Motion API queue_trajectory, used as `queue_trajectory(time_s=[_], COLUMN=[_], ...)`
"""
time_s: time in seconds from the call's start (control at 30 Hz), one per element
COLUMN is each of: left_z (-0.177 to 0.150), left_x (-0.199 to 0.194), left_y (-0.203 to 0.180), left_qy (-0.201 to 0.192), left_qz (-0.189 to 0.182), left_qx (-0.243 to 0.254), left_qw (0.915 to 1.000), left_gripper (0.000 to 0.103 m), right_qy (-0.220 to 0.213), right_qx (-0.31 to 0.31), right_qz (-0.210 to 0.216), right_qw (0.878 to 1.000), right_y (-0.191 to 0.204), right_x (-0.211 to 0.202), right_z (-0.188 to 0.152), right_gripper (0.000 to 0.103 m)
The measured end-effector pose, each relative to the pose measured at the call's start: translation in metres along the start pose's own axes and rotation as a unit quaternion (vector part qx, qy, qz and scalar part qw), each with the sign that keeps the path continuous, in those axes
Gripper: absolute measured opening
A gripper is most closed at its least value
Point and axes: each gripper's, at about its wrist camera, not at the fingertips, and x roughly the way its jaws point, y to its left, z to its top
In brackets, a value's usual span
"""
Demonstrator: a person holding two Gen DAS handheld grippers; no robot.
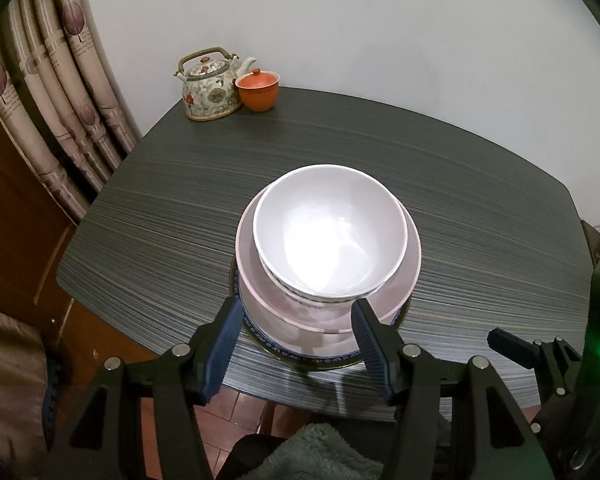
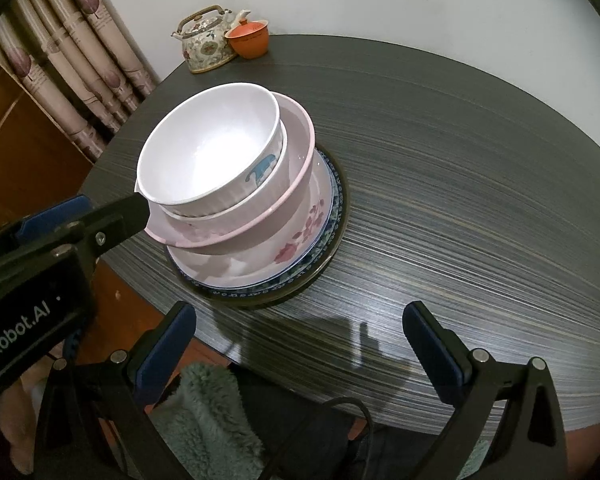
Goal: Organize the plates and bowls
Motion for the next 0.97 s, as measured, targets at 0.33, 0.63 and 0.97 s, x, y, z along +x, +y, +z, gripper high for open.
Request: queue_trajectory(time_s=[0.33, 0.63, 0.97], left_z=[-0.0016, -0.0024, -0.0021], left_x=[0.0010, 0.0002, 0.0020], left_y=[-0.0022, -0.0001, 0.0011], left_qy=[0.003, 0.005, 0.009], left_qz=[0.000, -0.007, -0.009], left_qx=[0.001, -0.002, 0.000], left_qw=[1.0000, 1.0000, 0.9999], left_gripper=[0.058, 0.058, 0.058], right_qy=[0.005, 0.009, 0.011], right_qx=[0.001, 0.006, 0.000], right_qz=[0.004, 0.005, 0.008], right_qw=[1.000, 1.000, 1.000], right_y=[-0.0008, -0.0016, 0.0001], right_x=[0.0016, 0.0043, 0.0052], right_z=[-0.0009, -0.0018, -0.0021], right_gripper=[0.102, 0.102, 0.102])
